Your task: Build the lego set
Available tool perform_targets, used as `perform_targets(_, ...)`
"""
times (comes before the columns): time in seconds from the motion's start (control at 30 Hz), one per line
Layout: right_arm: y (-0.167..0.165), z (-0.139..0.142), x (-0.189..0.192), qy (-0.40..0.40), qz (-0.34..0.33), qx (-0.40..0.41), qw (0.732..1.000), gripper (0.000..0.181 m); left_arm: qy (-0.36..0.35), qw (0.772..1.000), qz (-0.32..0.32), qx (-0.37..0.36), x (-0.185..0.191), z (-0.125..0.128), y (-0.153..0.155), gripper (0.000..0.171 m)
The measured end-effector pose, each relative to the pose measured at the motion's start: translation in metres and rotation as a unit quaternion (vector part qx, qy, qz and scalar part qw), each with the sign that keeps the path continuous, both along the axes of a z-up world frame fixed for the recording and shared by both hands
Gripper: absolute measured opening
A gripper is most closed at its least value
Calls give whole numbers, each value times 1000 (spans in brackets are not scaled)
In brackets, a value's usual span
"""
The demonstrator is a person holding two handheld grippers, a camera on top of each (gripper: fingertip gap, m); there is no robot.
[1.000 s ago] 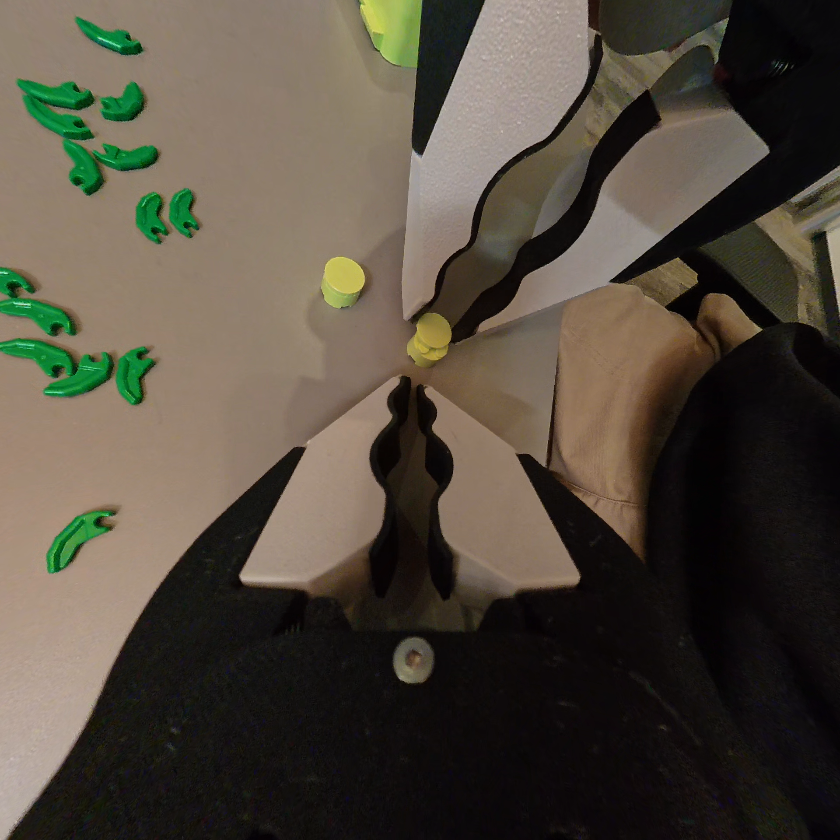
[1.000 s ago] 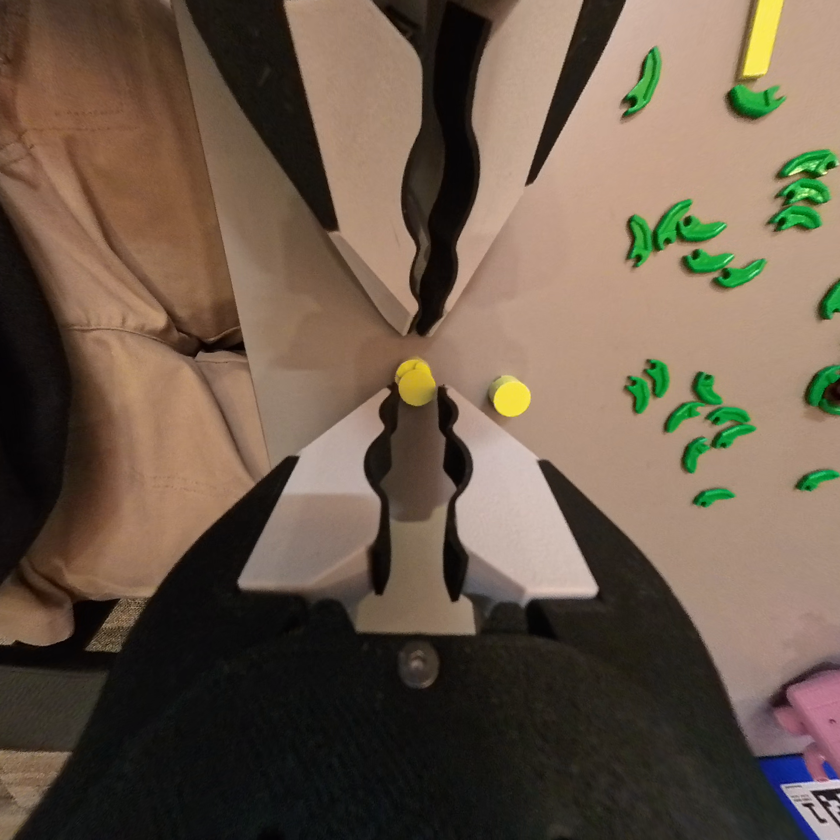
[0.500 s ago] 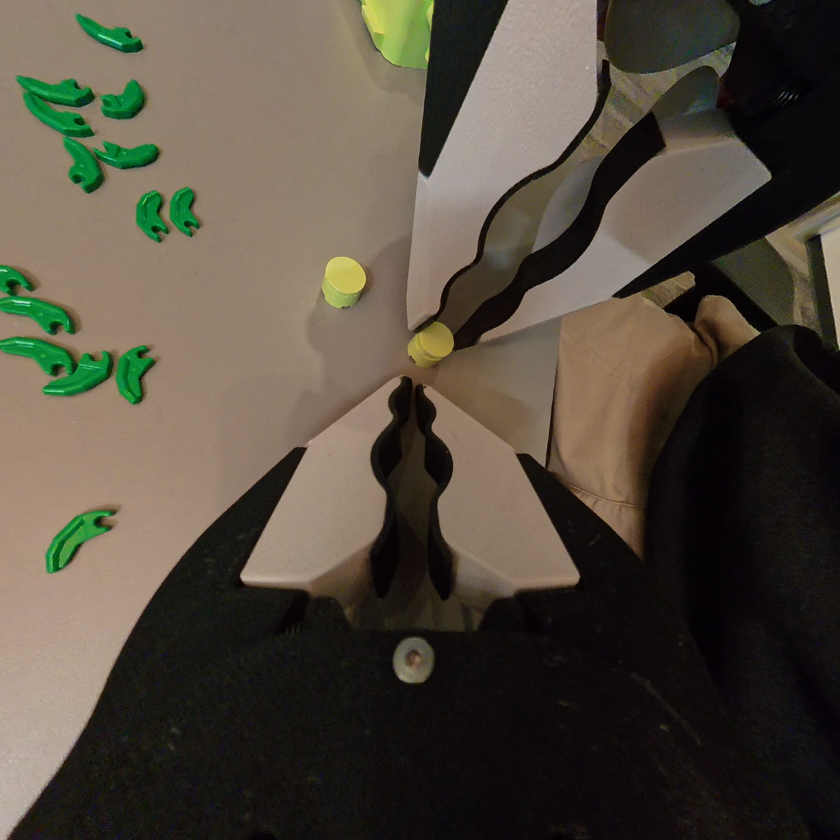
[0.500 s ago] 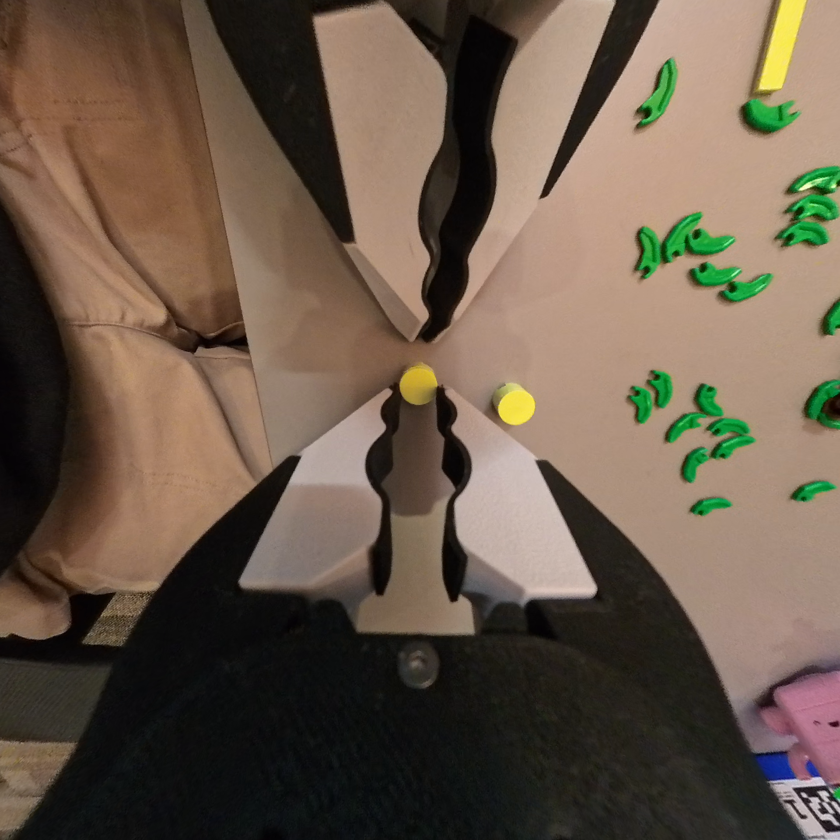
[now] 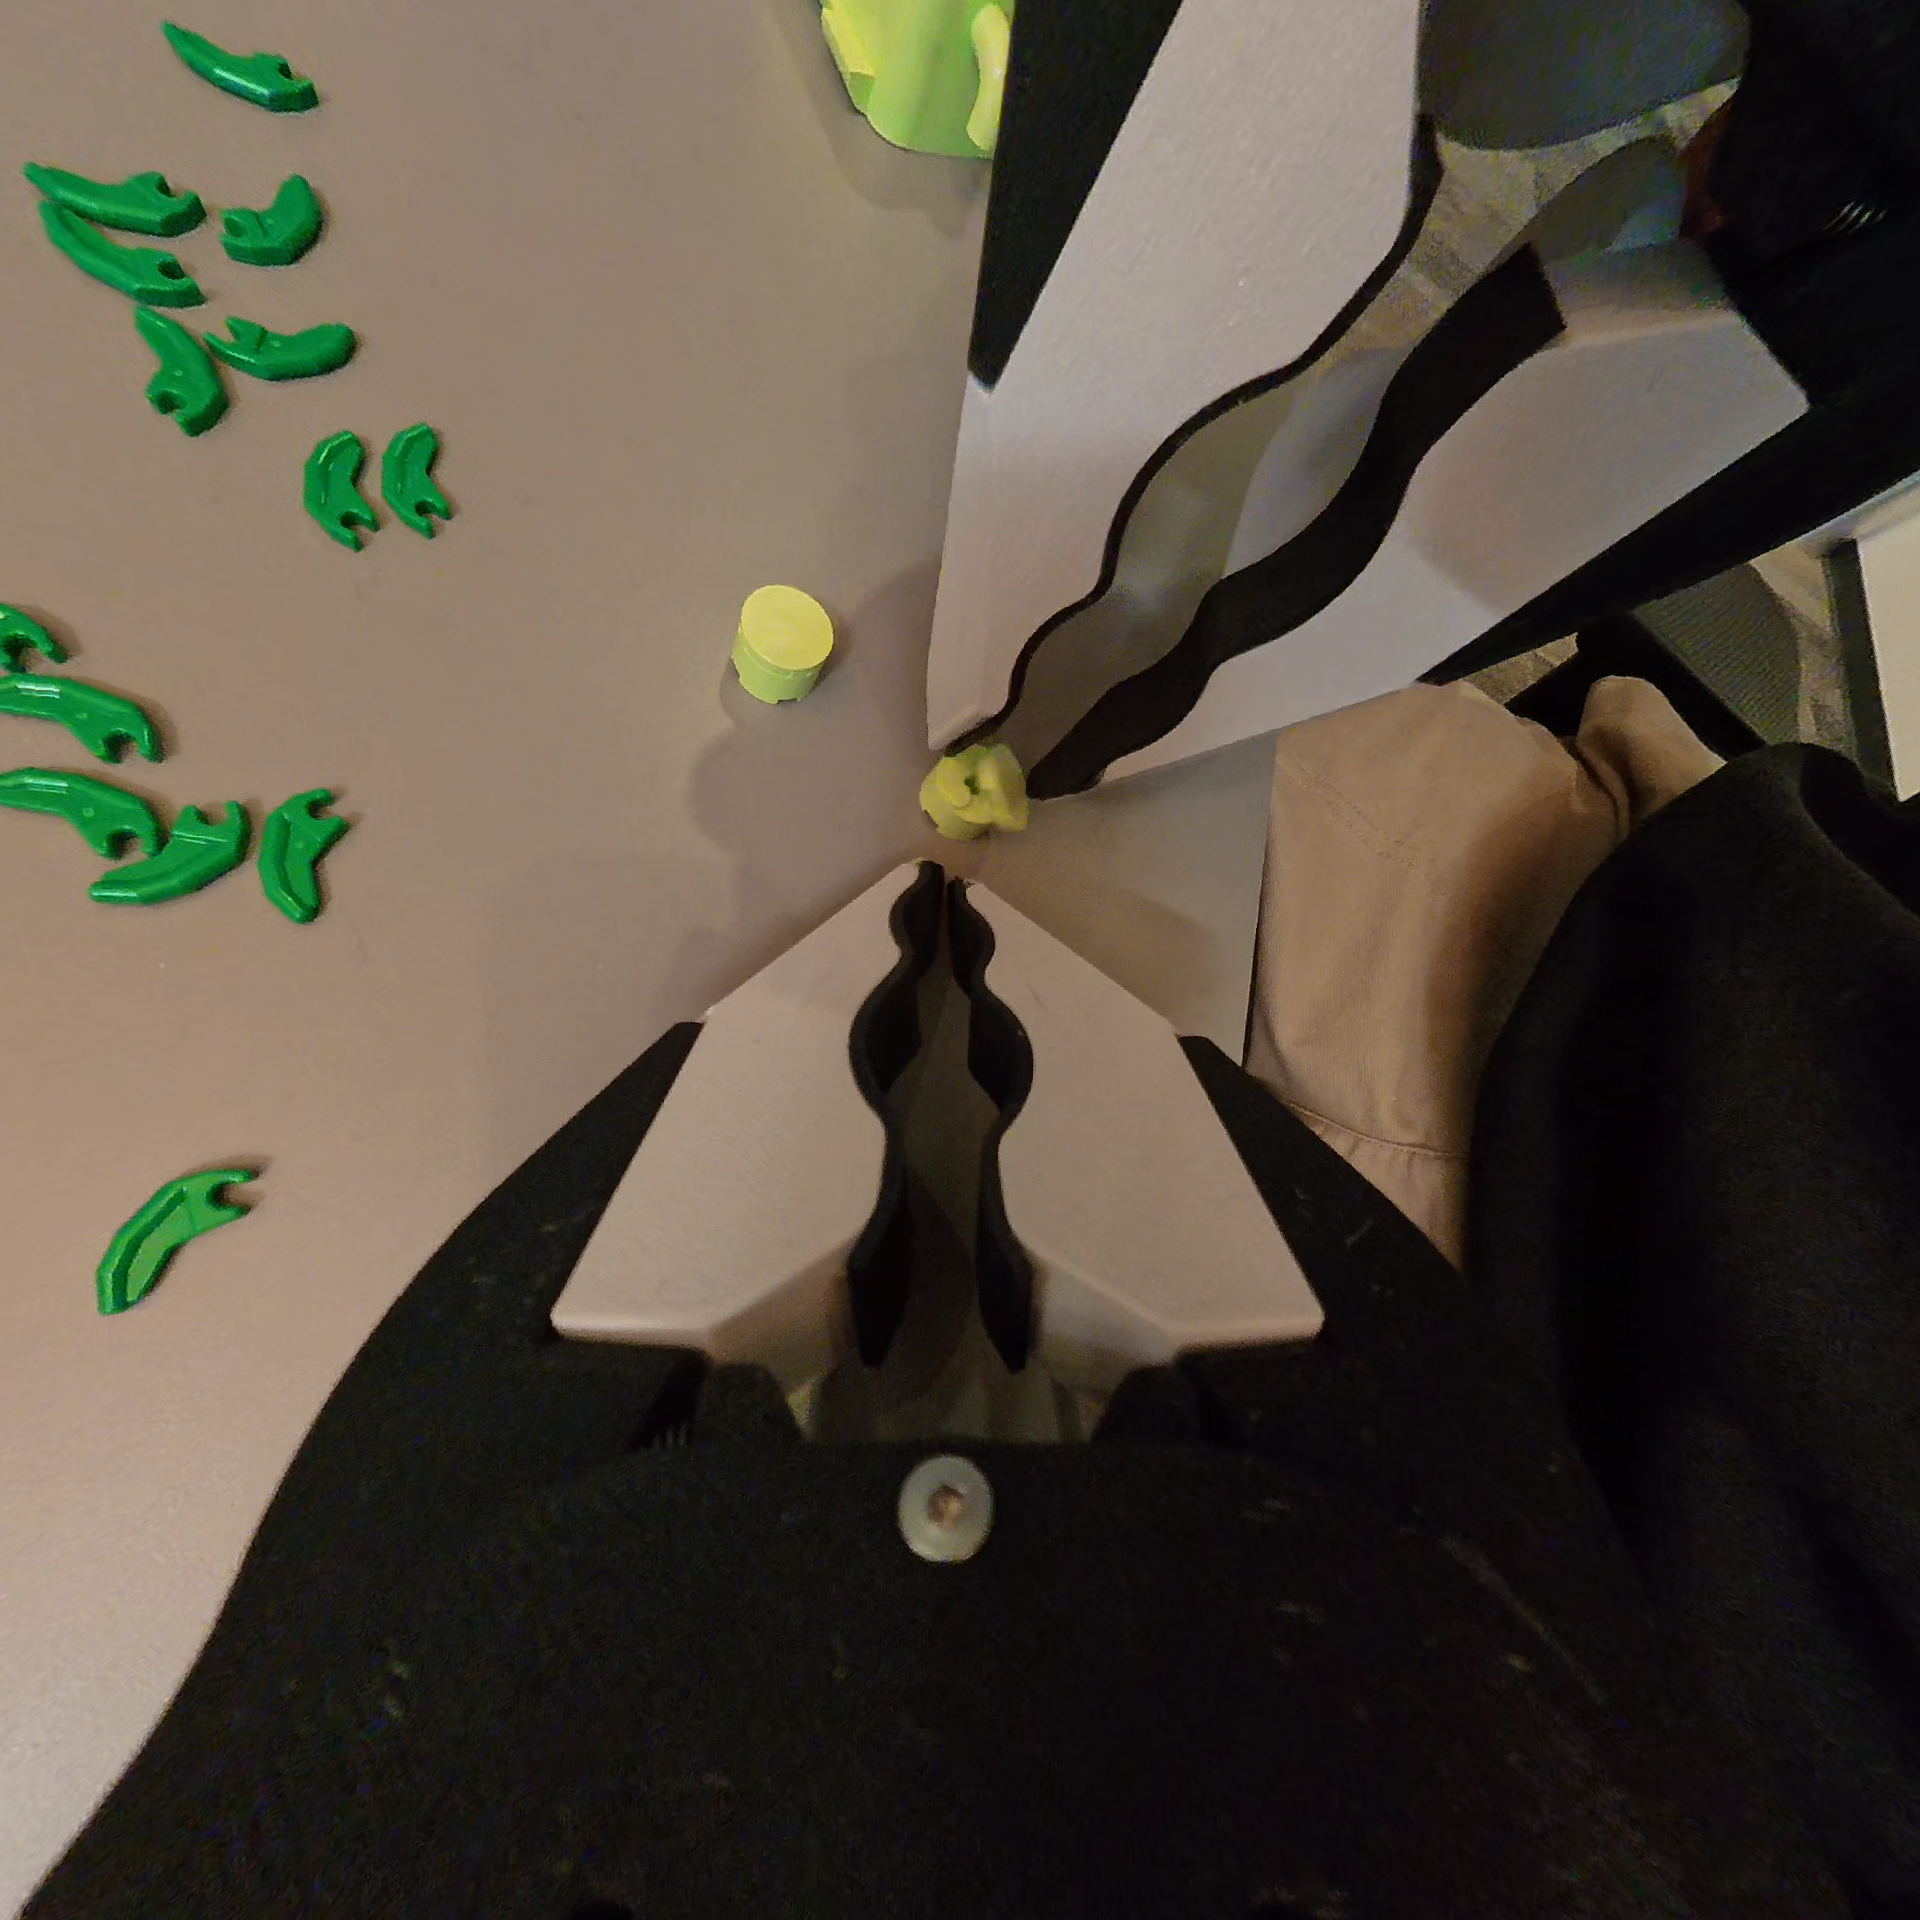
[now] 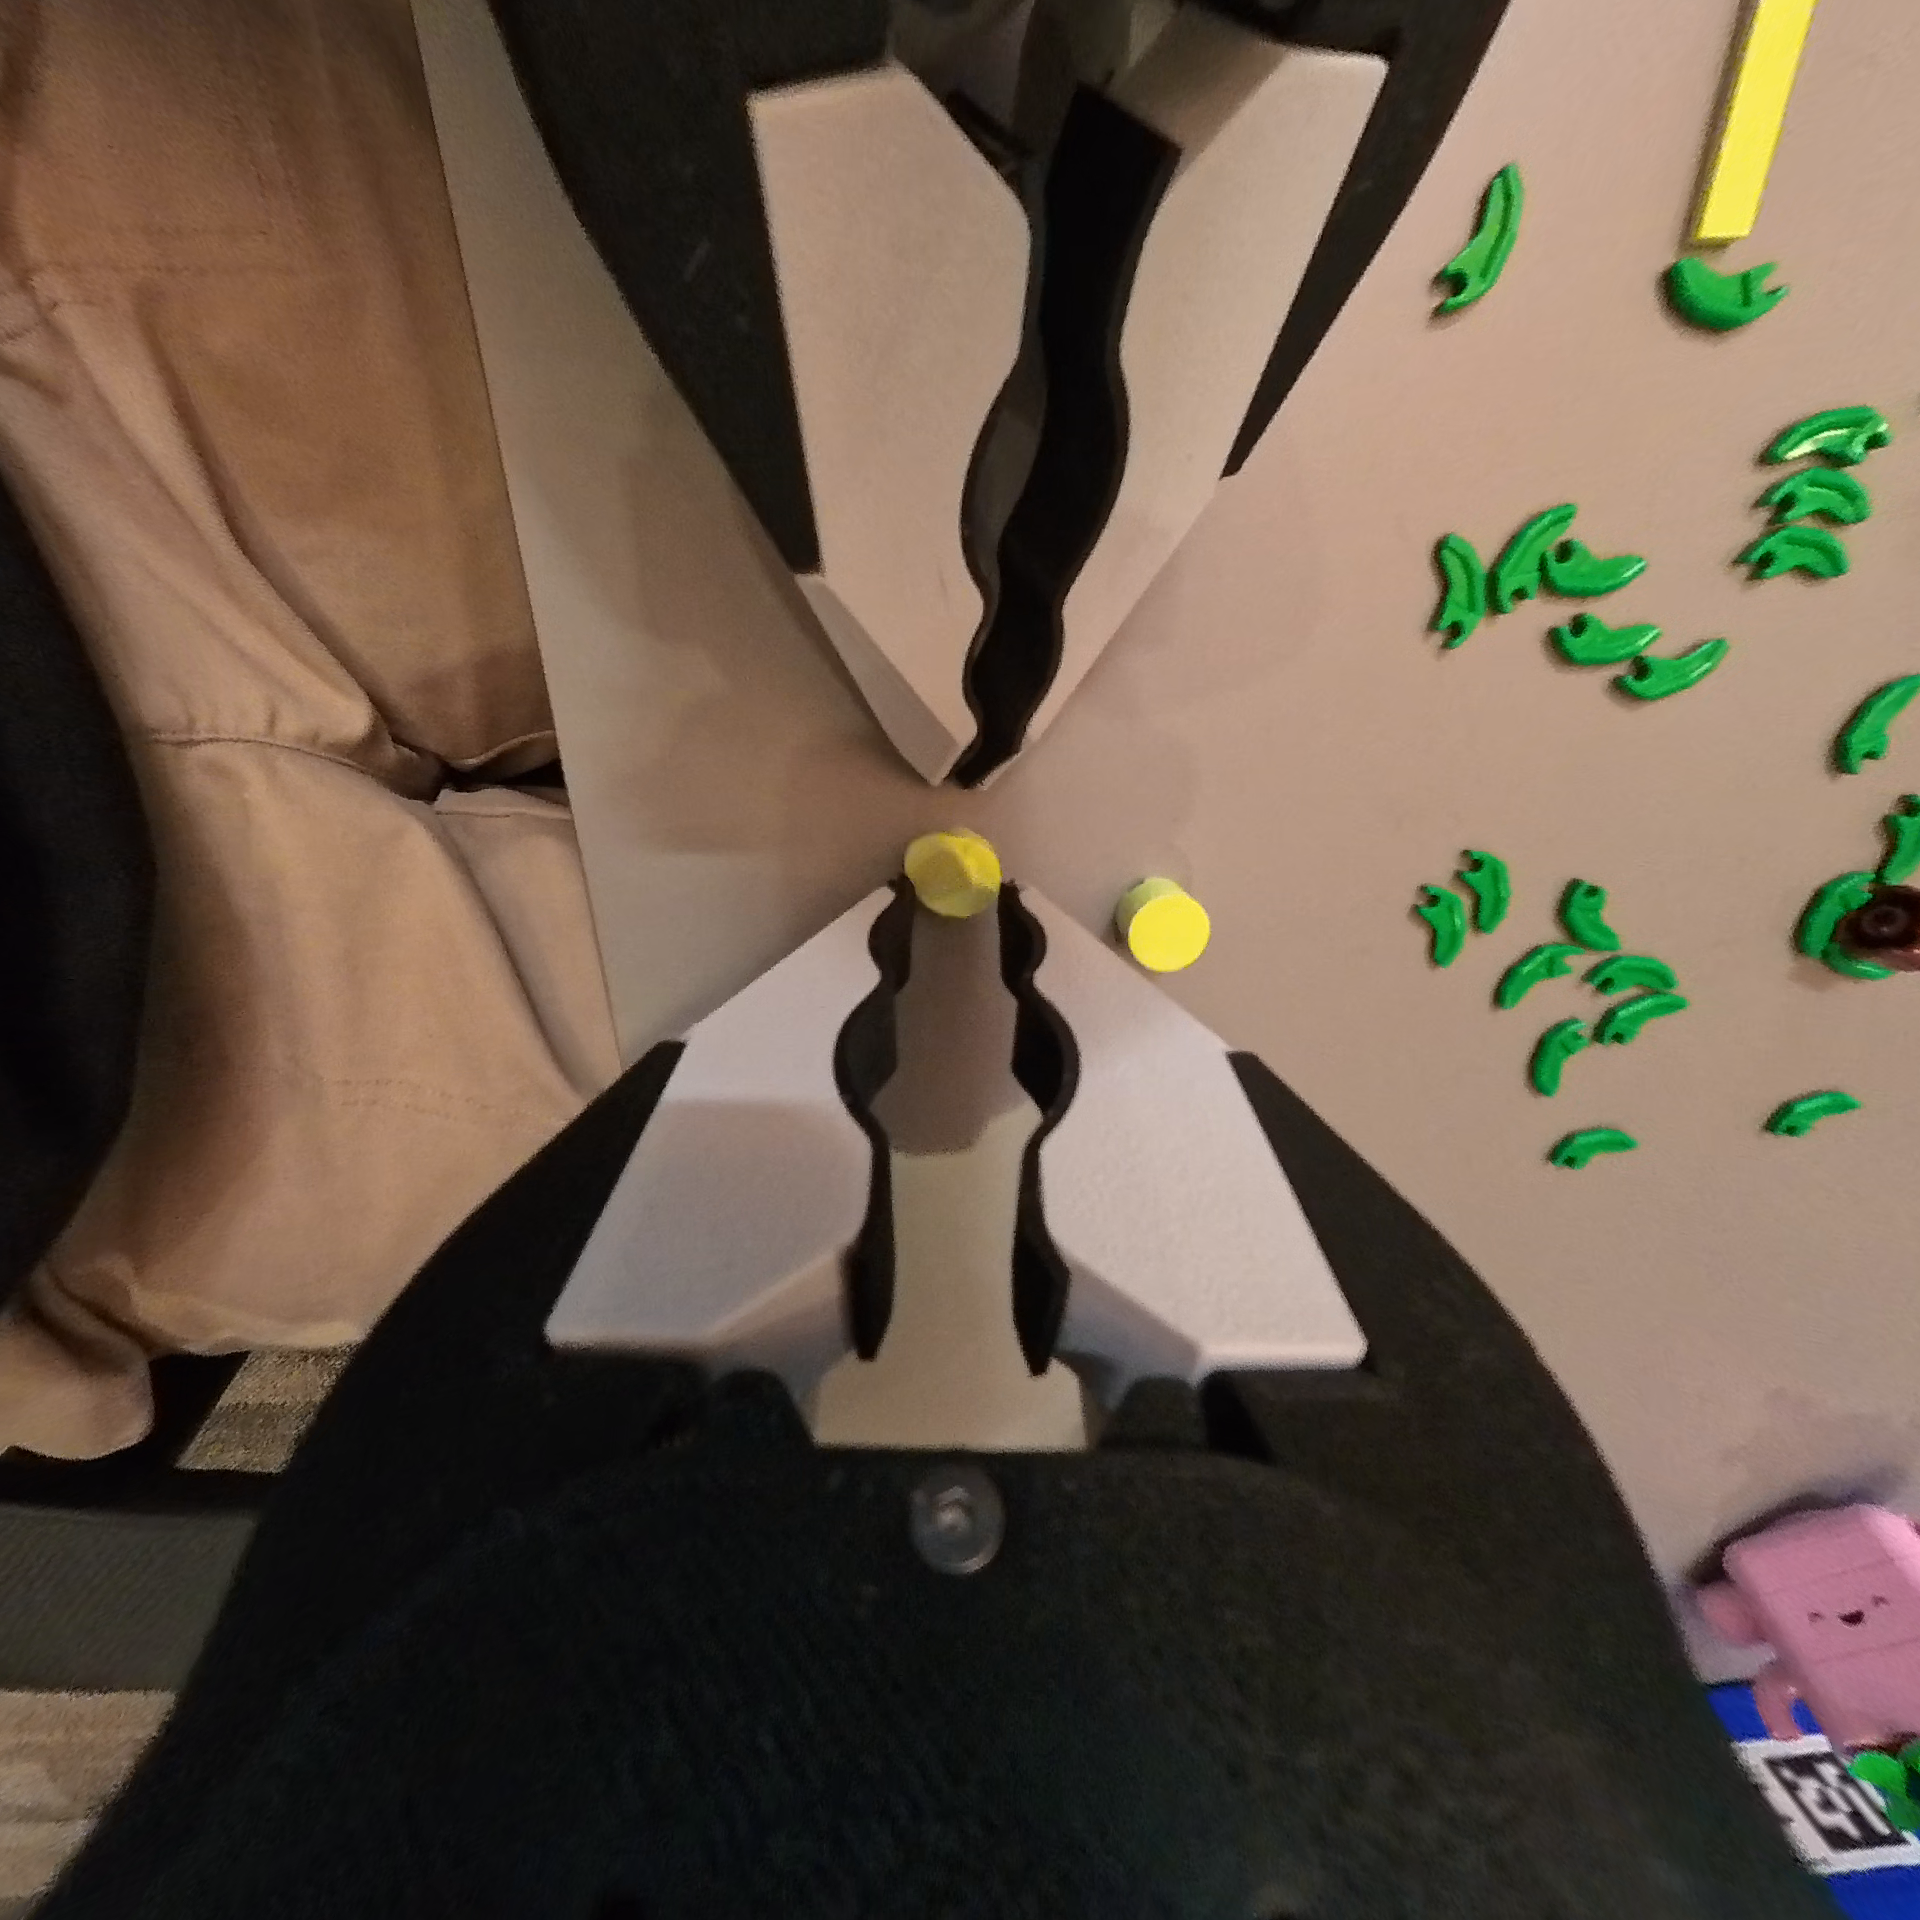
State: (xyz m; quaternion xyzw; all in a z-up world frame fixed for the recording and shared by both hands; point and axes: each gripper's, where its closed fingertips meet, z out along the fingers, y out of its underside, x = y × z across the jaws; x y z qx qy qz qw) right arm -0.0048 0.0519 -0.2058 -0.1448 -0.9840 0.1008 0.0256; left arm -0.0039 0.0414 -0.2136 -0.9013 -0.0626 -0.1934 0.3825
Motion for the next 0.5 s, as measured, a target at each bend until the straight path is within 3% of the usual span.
perform_targets(0.33,2,4,0,2,-4,1,1000,9,-4,1000,-1,0,0,0,0,0)
perform_targets(0.5,-11,11,12,7,-27,-49,998,9,-10,1000,1,0,0,0,0,0)
